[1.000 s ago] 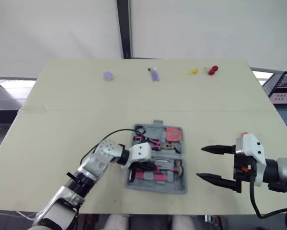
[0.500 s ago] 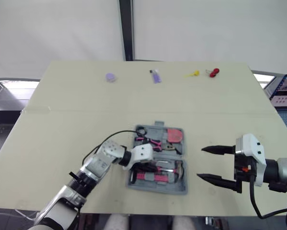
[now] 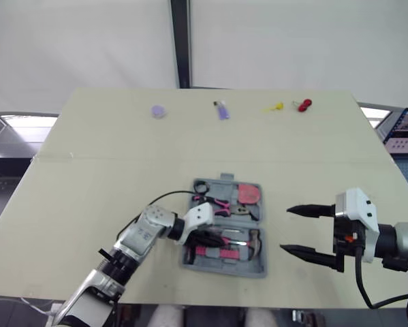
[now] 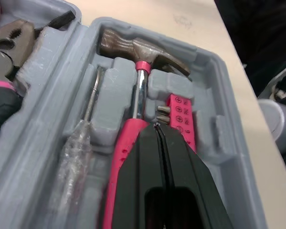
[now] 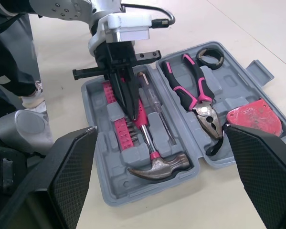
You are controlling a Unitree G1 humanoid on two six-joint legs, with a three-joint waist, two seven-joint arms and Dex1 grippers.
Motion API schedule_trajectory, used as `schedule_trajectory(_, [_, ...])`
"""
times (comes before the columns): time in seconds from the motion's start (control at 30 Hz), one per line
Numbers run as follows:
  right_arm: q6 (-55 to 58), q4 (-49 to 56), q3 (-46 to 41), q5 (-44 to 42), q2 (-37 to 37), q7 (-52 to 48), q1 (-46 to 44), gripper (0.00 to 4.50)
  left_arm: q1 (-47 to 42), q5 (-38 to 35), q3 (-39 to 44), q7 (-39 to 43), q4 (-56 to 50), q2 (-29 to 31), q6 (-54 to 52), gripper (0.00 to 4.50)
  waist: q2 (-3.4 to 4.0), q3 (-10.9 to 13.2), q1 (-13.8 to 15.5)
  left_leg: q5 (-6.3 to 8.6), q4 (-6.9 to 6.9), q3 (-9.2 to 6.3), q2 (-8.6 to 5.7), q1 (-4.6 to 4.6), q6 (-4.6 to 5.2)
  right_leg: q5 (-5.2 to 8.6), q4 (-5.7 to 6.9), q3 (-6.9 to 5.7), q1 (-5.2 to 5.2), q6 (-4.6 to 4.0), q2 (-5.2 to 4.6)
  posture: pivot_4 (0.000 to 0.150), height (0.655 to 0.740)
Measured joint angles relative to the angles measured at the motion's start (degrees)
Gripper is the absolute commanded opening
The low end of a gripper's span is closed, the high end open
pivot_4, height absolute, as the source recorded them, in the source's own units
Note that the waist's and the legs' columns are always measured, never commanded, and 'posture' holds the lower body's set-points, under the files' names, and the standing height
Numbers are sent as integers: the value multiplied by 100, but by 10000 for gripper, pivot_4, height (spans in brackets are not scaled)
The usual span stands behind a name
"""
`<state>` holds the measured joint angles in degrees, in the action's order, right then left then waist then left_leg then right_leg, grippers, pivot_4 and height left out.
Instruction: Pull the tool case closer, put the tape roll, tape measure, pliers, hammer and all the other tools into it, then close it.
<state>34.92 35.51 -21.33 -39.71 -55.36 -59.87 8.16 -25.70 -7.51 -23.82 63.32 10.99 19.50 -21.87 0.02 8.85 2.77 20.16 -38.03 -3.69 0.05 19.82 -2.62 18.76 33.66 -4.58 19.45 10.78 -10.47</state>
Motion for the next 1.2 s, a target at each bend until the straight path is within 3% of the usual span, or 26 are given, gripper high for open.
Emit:
schedule_trajectory(0.07, [1, -48, -45, -2, 0, 1, -42, 45000, 20, -277, 193, 4, -201, -76, -307, 8949, -1, 3, 3, 0, -9, -3, 0, 25, 0, 0, 6, -2, 21, 0, 0, 1500, 7400])
schedule_trajectory(0.33, [165, -573, -308, -178, 23, 169, -322, 45000, -57, -1297, 1219, -250, -1679, 223, -1512, 44640, -1, 10, -31, 0, -9, -6, 0, 31, 0, 0, 4, -4, 25, 0, 0, 1500, 7400])
schedule_trajectory(0.53, [248, -1266, -789, -165, 106, 206, -7, 45000, 312, -1485, 2238, -686, -2033, 1149, -1816, 44640, 3, 14, -83, 0, -2, -5, 1, 29, 0, 0, -1, -4, 24, 0, 0, 1500, 7400])
schedule_trajectory(0.77, [-402, -3212, -1086, 583, 139, 210, 94, 45000, 1392, -1483, 3699, -1086, -1712, 2123, -1594, 44640, 26, 49, -145, 0, 2, -5, 0, 29, 0, 0, -5, -3, 25, 0, 0, 1500, 7400])
schedule_trajectory(1.0, [-1307, -4958, -1389, 1183, 352, 824, -254, 45000, 2677, -1424, 4850, -1801, -1562, 2147, -1344, 44640, 41, 61, -165, 1, 10, 0, 4, 28, -2, 0, -7, -2, 31, 0, 0, 1500, 7400])
schedule_trajectory(1.2, [-1629, -5323, -1391, 1457, 657, 1417, -362, 45000, 3209, -1278, 5381, -2537, -1485, 1825, -1014, 44640, 43, 62, -149, 2, 9, 2, 4, 28, -4, 0, -8, 1, 30, 0, -1, 1500, 7400])
